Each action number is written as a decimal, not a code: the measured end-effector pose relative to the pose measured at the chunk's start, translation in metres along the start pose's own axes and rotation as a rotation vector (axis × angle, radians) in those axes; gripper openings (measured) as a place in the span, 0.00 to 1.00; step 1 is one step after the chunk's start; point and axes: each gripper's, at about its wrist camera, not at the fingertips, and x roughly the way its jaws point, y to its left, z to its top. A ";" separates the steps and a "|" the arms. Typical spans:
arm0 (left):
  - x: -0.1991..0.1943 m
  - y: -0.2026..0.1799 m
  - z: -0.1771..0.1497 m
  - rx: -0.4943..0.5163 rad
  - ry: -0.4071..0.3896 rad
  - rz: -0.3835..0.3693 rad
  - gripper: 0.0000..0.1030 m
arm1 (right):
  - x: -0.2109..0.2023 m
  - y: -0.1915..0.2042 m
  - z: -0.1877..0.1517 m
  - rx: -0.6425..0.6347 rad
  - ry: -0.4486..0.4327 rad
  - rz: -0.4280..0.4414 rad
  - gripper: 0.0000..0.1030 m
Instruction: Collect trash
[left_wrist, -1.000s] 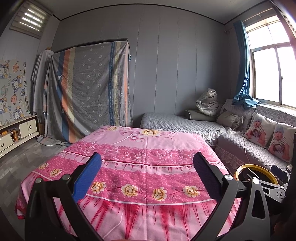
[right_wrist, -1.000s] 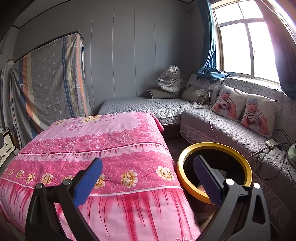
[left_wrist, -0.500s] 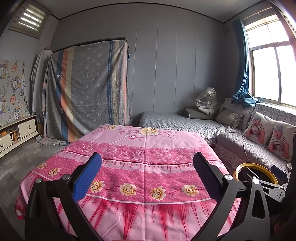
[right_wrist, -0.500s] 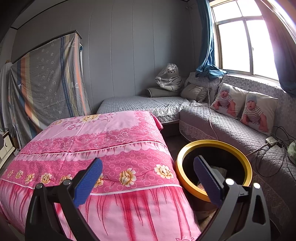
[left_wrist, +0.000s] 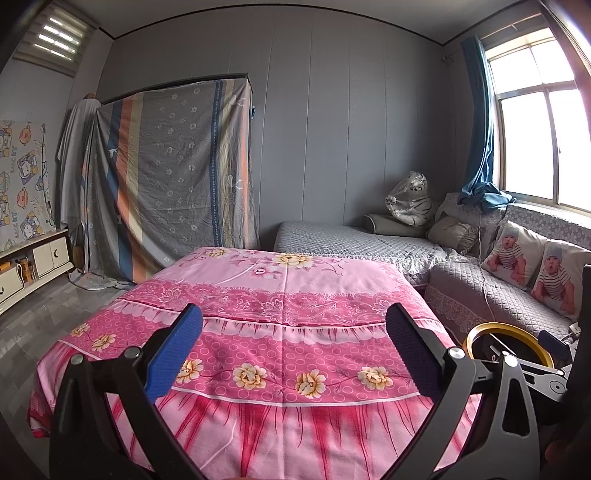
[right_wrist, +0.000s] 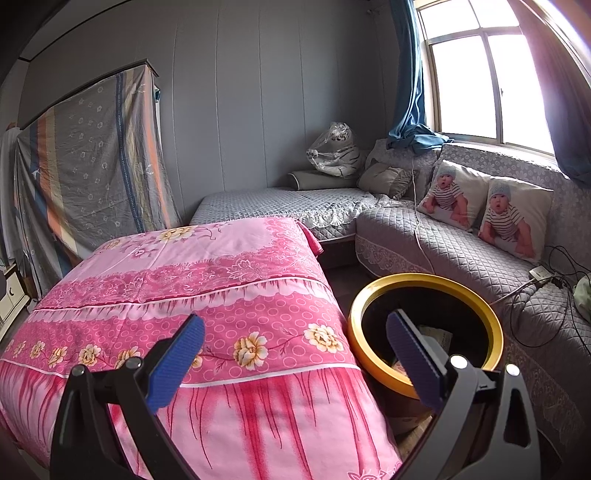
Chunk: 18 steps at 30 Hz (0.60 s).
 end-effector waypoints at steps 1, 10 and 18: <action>0.000 0.000 0.000 0.001 0.001 0.000 0.92 | 0.000 0.000 0.000 0.000 0.001 0.000 0.92; 0.002 0.000 0.000 -0.001 0.005 -0.004 0.92 | 0.002 -0.001 -0.001 0.004 0.013 -0.001 0.92; 0.003 -0.001 -0.002 -0.001 0.007 -0.007 0.92 | 0.003 -0.002 -0.002 0.006 0.017 -0.002 0.92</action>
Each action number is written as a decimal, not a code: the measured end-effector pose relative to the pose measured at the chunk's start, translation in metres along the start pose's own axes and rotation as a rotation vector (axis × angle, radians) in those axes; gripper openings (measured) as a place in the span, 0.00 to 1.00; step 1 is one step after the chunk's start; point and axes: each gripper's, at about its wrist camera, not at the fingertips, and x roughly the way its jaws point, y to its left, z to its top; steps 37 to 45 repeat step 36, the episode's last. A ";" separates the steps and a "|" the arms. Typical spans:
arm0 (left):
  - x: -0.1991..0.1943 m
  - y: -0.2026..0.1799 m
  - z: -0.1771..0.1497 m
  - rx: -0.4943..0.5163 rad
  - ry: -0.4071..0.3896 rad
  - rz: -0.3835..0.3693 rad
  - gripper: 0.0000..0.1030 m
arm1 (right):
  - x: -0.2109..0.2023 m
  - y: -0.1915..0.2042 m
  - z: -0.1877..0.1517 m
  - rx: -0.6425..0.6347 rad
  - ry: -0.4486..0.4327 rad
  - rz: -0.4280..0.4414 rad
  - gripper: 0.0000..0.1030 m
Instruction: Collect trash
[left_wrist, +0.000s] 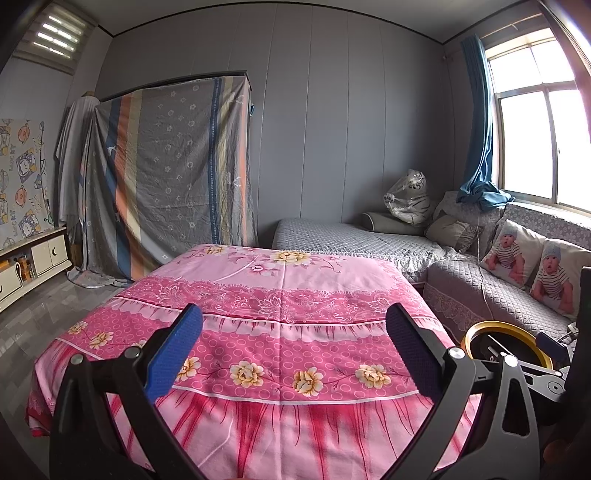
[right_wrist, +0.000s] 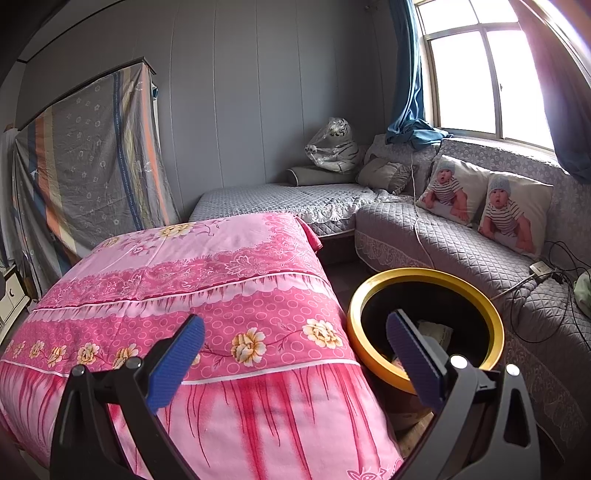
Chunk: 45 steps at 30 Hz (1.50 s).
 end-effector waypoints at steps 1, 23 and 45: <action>0.000 0.000 0.000 0.000 0.001 -0.001 0.92 | 0.000 0.000 0.000 0.001 0.001 0.001 0.92; 0.002 -0.004 -0.003 -0.001 0.014 -0.007 0.92 | 0.004 -0.003 -0.004 0.009 0.018 0.002 0.92; 0.004 -0.005 -0.004 -0.003 0.031 -0.017 0.92 | 0.005 -0.003 -0.004 0.010 0.024 0.002 0.92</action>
